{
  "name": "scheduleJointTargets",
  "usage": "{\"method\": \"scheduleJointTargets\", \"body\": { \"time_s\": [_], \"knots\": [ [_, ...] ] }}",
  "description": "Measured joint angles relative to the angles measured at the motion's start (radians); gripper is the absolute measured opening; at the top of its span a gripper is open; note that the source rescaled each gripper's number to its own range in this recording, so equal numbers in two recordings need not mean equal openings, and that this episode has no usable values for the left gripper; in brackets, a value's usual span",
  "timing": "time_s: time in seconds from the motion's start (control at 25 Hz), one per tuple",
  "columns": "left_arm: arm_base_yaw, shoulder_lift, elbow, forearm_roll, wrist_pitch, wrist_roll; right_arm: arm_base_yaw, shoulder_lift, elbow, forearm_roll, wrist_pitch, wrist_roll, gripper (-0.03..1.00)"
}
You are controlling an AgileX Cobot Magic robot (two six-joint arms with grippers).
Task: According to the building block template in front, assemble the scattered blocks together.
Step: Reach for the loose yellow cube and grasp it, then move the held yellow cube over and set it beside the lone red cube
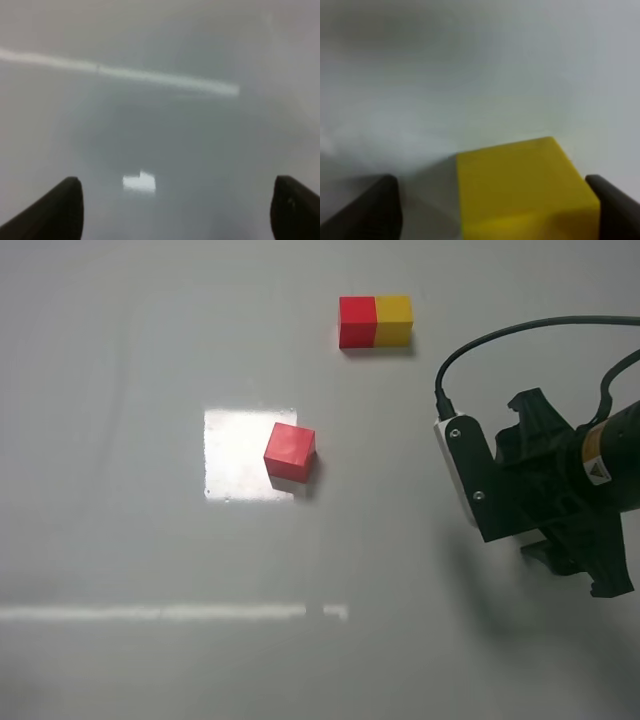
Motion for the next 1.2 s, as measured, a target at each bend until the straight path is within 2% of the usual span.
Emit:
{"method": "scheduleJointTargets", "body": {
  "time_s": [0.16,0.28,0.44,0.52,0.76,0.92,1.2],
  "knots": [
    [0.000,0.000,0.000,0.000,0.000,0.000,-0.023,0.000,0.000,0.029,0.000,-0.010,0.59],
    [0.000,0.000,0.000,0.000,0.000,0.000,-0.024,0.000,0.000,0.071,-0.026,-0.038,0.45],
    [0.000,0.000,0.000,0.000,0.000,0.000,-0.024,0.000,0.000,0.076,-0.050,-0.050,0.19],
    [0.000,0.000,0.000,0.000,0.000,0.000,-0.024,0.000,0.000,0.075,-0.052,-0.051,0.01],
    [0.000,0.000,0.000,0.000,0.000,0.000,-0.024,0.000,0.000,0.075,-0.052,-0.049,0.00],
    [0.000,0.000,0.000,0.000,0.000,0.001,-0.024,0.000,-0.028,0.105,-0.037,0.050,0.00],
    [0.000,0.000,0.000,0.000,0.000,0.001,-0.024,0.000,-0.187,0.316,0.084,0.193,0.00]
  ]
}}
